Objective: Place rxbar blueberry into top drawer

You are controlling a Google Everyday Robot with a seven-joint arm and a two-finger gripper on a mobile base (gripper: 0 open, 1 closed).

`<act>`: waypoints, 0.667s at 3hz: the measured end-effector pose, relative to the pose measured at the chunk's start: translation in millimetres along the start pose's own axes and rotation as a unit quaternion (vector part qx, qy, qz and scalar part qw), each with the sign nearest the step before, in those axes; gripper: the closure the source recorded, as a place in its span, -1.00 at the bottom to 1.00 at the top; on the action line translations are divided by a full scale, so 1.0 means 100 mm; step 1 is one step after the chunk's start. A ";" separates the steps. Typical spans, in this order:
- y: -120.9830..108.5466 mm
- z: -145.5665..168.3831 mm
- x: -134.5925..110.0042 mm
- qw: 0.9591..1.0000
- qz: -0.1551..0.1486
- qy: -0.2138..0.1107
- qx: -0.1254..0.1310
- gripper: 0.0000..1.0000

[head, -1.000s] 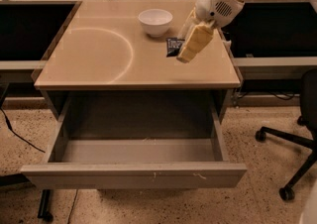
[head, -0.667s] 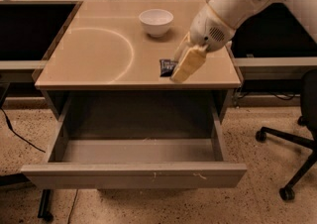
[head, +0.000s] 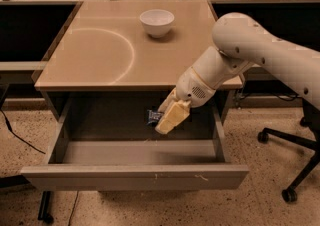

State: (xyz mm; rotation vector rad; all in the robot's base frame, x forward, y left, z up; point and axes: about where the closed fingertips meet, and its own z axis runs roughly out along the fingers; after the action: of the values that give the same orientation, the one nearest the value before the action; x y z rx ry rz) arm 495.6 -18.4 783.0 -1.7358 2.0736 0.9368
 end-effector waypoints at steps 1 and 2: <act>0.11 0.28 0.23 0.999 0.026 0.001 0.044 1.00; 0.09 0.54 0.39 0.994 0.042 0.012 0.099 1.00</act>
Offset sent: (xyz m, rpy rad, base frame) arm -0.0177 0.0046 -0.0992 -0.1621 -0.2357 -0.3191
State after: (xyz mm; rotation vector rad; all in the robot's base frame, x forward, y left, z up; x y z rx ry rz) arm 467.9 -14.4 722.1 -1.5786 2.1868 0.7060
